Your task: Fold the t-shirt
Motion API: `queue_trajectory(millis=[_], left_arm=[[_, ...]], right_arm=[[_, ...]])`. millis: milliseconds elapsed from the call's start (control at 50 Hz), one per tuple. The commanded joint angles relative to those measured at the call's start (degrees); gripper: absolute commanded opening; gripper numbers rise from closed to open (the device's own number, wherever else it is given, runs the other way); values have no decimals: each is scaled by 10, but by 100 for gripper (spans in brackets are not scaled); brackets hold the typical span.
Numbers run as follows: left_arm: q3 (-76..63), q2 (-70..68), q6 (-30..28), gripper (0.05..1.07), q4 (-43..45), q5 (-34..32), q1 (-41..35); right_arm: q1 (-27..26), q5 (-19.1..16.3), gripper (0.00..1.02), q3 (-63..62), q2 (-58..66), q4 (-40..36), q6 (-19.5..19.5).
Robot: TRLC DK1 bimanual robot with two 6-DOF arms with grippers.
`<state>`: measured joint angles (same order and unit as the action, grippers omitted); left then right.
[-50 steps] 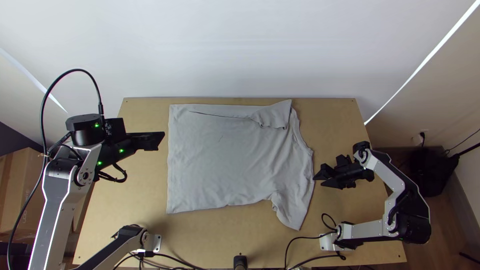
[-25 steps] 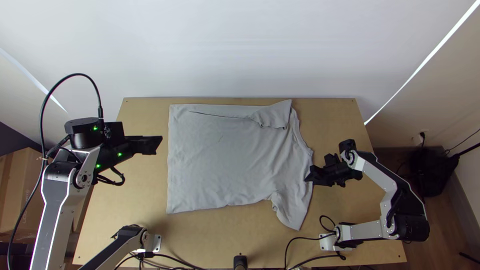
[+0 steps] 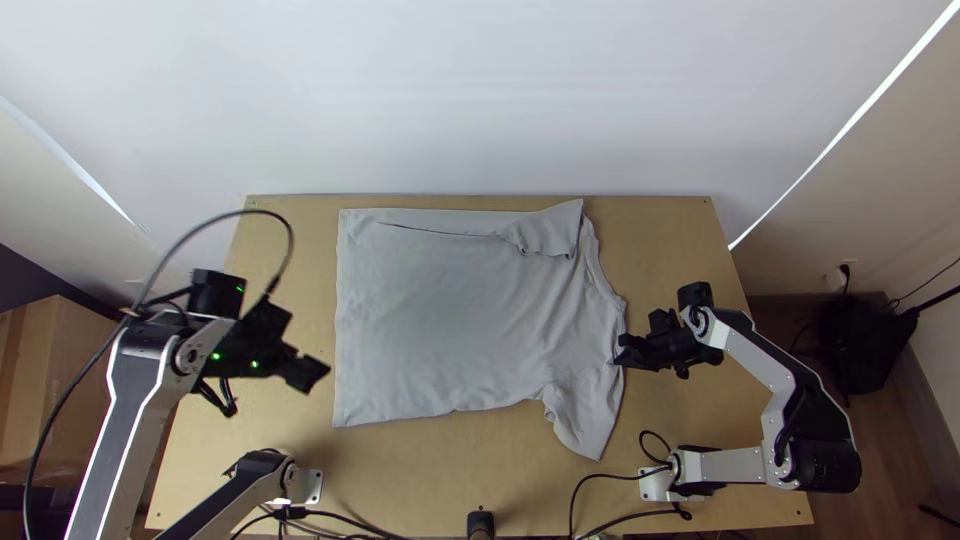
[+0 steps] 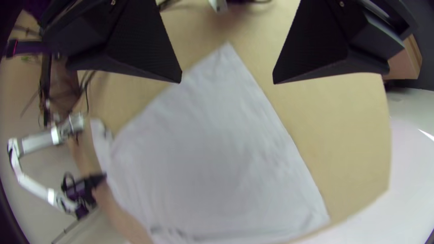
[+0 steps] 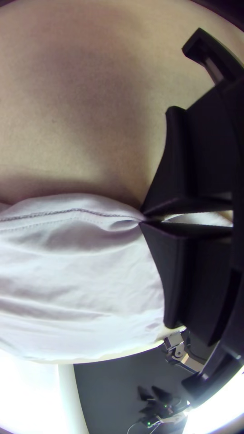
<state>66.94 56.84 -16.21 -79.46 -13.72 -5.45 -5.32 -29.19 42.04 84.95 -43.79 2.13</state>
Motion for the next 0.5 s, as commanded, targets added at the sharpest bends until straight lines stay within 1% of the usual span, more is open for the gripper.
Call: queue_trajectory(millis=[0,100,160,240,280,360,400,440,480], left_arm=[[-54,3,-52,101,-39,25,-41],[-107,10,-57,101,-47,82,-79],[-131,26,-50,101,-53,96,-93],[-157,49,-50,100,-37,98,-98],[-167,64,-45,94,-29,98,-98],[-183,93,-28,86,-3,98,-98],[-194,101,-25,84,13,98,-98],[-205,101,-24,83,33,98,-98],[-215,107,-23,79,48,98,-99]], right_arm=[[-6,28,2,-30,1,11,2],[-6,28,2,-35,-7,13,4],[-6,28,2,-36,-13,13,5],[-7,28,2,-37,-19,13,5],[-7,28,2,-39,-22,13,5],[-13,28,2,-42,-30,13,5],[-14,28,2,-45,-34,12,4],[-15,28,2,-48,-36,11,4],[-15,28,2,-50,-37,11,4]])
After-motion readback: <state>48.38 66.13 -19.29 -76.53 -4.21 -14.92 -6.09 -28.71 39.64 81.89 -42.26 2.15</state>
